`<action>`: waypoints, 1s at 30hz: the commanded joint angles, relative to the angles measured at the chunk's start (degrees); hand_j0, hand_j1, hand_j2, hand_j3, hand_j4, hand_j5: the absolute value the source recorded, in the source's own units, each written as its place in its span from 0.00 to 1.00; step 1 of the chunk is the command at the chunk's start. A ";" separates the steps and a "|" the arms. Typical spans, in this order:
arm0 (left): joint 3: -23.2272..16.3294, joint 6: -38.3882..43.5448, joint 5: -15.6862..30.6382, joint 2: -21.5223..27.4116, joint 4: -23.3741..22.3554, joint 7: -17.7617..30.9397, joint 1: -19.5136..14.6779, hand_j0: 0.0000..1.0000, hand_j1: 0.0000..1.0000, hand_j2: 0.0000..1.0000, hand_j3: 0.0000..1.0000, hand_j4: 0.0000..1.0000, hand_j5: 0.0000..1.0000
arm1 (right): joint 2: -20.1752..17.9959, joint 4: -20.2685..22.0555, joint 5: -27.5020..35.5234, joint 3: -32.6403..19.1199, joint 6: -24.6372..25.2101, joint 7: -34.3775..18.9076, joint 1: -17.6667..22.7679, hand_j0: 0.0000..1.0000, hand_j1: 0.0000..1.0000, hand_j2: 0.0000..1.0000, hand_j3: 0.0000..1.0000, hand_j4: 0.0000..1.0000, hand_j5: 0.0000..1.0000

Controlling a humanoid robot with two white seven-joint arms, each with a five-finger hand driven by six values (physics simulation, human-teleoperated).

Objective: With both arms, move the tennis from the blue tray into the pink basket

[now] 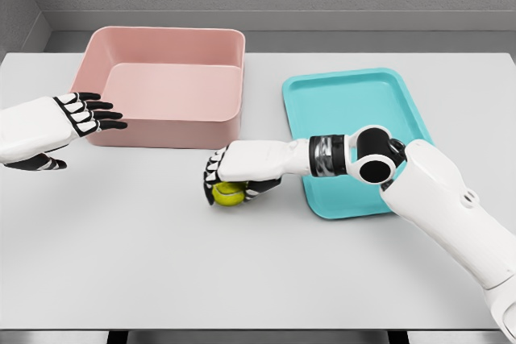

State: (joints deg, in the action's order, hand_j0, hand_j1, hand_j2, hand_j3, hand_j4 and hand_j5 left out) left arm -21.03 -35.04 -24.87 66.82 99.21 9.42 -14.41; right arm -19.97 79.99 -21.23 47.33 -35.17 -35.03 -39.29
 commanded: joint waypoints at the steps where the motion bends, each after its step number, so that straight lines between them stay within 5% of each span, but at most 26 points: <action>1: -0.06 0.04 0.35 0.06 0.02 -0.01 0.00 1.00 1.00 1.00 1.00 1.00 1.00 | 0.01 -0.63 0.31 -0.04 0.17 0.03 0.00 0.50 0.50 0.50 0.50 0.50 0.50; 5: 0.03 0.04 0.35 0.06 0.02 -0.10 0.00 1.00 1.00 1.00 1.00 1.00 1.00 | 0.01 -0.72 0.31 -0.04 0.17 0.03 0.09 0.61 0.61 0.61 0.61 0.61 0.61; 7: 0.03 0.04 0.35 0.15 0.02 -0.10 0.00 1.00 1.00 1.00 1.00 1.00 1.00 | 0.01 -0.63 0.31 -0.04 0.17 0.03 0.18 0.89 0.89 0.89 0.89 0.89 0.89; 9: 0.03 0.04 0.35 0.15 -0.07 -0.10 0.00 1.00 1.00 1.00 1.00 1.00 1.00 | 0.01 -0.54 0.31 -0.04 0.17 0.03 0.26 0.99 0.99 0.99 0.99 0.99 0.99; 18: 0.03 0.04 0.35 0.15 -0.07 -0.10 0.00 1.00 1.00 1.00 1.00 1.00 1.00 | -0.51 0.86 -0.22 -0.92 0.17 0.03 0.53 0.99 0.99 0.99 0.99 0.99 0.99; 25: -0.06 0.04 0.35 -0.03 0.02 -0.01 0.00 1.00 1.00 1.00 1.00 1.00 1.00 | -7.45 10.27 -0.22 -6.46 0.17 0.03 1.23 1.00 1.00 1.00 1.00 1.00 1.00; 30: -0.15 0.04 0.26 -0.12 0.02 -0.01 0.00 1.00 1.00 1.00 1.00 1.00 1.00 | -14.75 20.82 0.84 -16.21 0.17 0.03 7.38 1.00 1.00 1.00 1.00 1.00 1.00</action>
State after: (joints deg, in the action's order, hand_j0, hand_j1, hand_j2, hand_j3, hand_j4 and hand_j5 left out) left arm -21.15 -35.05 -24.92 66.68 99.23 9.40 -14.33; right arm -31.96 96.95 -21.25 35.34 -35.22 -35.04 -31.20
